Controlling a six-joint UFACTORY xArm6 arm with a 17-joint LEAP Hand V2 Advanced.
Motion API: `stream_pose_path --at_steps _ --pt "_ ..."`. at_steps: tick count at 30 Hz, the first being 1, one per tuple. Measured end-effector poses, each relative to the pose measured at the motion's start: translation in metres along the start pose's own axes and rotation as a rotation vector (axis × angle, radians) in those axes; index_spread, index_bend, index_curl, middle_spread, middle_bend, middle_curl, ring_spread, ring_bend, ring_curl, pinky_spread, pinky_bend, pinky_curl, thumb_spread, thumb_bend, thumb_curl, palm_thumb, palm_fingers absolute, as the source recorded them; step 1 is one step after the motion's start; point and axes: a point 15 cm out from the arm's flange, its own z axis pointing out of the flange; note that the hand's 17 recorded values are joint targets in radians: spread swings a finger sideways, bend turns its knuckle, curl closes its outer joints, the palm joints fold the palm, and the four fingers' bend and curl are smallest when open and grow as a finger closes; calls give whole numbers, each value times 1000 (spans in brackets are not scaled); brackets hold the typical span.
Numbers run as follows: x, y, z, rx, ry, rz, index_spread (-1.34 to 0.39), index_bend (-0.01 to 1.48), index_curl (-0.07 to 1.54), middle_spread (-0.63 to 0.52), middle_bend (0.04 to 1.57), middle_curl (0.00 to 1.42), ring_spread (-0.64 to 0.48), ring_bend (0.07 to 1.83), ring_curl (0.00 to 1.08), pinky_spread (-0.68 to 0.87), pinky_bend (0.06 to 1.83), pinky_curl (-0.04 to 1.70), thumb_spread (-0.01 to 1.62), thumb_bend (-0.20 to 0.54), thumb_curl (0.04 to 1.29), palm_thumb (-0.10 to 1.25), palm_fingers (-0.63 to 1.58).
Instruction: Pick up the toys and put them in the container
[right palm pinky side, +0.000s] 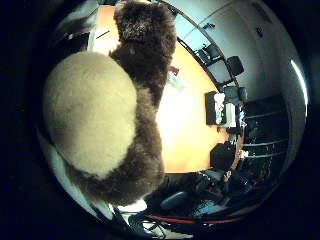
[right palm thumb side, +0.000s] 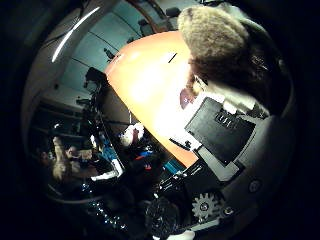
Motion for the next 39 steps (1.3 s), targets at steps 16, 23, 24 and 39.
stream_pose_path --at_steps 16,23,24,39 --pt "-58 -48 12 109 -29 -85 -249 785 862 -193 1099 871 -294 1161 883 -321 984 1032 996 -39 709 781 946" --pt "-59 -48 13 107 -33 -98 -438 495 674 -198 771 678 -180 865 658 30 599 888 1185 -29 499 662 214" --pt "-59 -48 13 108 -35 -100 -459 476 636 -179 705 636 -116 816 617 141 577 852 1193 -34 469 626 194" --pt "-44 -35 -9 133 -40 -73 -483 327 426 -110 471 415 126 508 330 593 329 536 1213 -15 297 528 420"
